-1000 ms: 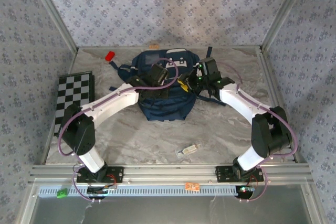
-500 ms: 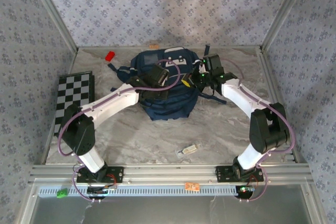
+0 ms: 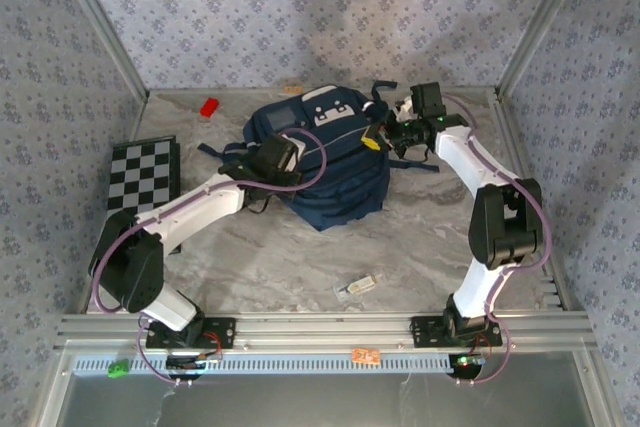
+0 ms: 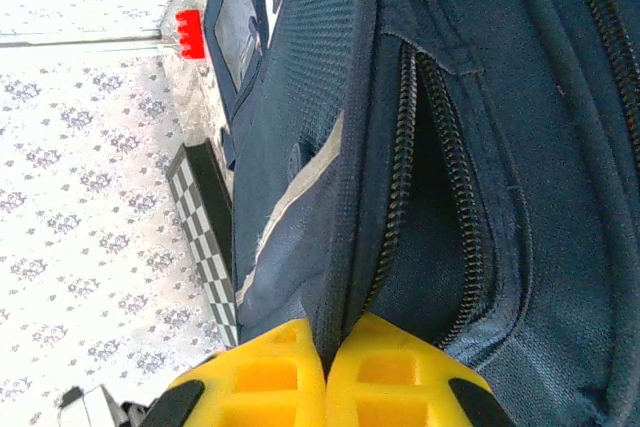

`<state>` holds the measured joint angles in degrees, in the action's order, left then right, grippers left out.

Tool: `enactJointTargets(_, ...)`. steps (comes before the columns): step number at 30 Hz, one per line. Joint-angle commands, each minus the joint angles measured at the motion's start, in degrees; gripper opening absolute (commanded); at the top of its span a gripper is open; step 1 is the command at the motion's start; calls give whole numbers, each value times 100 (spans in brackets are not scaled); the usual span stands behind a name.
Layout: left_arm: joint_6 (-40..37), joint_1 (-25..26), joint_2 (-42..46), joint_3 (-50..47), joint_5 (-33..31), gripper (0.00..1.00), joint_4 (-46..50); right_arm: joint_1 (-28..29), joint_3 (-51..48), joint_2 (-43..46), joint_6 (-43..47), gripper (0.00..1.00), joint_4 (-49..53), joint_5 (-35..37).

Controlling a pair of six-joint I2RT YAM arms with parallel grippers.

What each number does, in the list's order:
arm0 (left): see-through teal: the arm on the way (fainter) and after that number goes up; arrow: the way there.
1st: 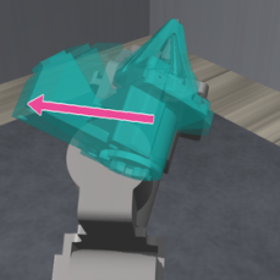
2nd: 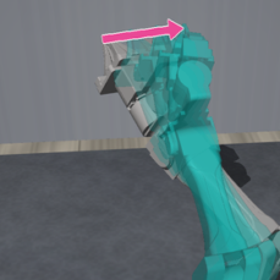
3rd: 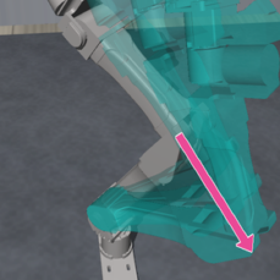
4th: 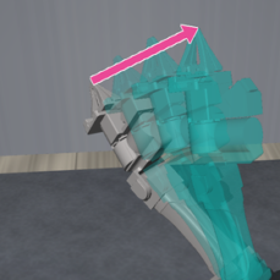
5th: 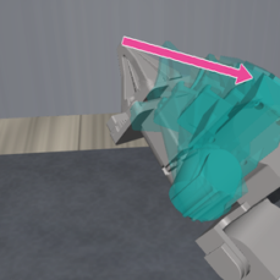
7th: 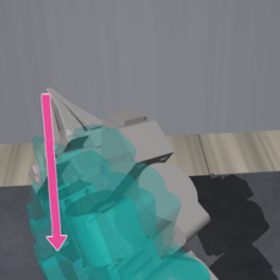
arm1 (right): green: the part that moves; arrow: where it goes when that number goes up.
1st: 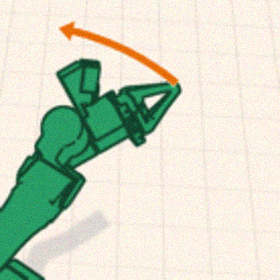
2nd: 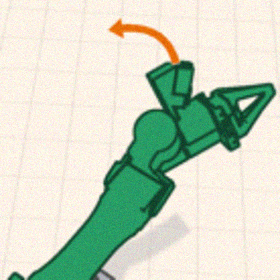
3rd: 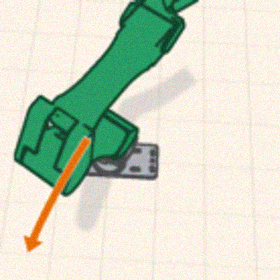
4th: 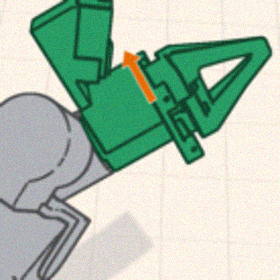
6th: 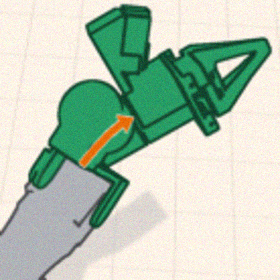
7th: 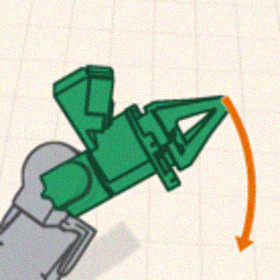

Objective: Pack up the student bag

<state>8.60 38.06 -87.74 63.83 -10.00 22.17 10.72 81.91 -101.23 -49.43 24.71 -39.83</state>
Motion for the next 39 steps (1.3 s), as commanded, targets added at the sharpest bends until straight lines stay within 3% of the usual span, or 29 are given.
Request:
enactJointTargets(1, -539, -294, 231, -292, -400, 0, -190, -339, 386, -83, 563, 0, 118, 64)
enactJointTargets(10, -530, -1091, -5, -329, 98, 0, -933, -349, 395, -301, 929, 0, 342, -76)
enactJointTargets(18, -392, -1156, -60, -128, 319, 0, -647, -250, 214, -280, 852, 0, 182, 115)
enactJointTargets(21, -181, -1133, -1, -64, 615, 10, -528, -133, 377, -337, 984, 1, 431, 144)
enactJointTargets(23, -38, -1117, 120, -91, 751, 25, -446, -88, 386, -254, 1054, 17, 516, 247)
enactJointTargets(27, 558, -1044, 697, -300, 1002, 46, -268, -12, 434, 72, 1561, 46, 1202, 778)
enactJointTargets(35, 2144, -356, 2042, -817, 954, 63, 277, 624, -426, 1262, 2082, 66, 2201, 1910)
enactJointTargets(39, 2867, 126, 2527, -1073, 747, 68, 615, 1194, -1177, 2127, 1817, 72, 2397, 2590)
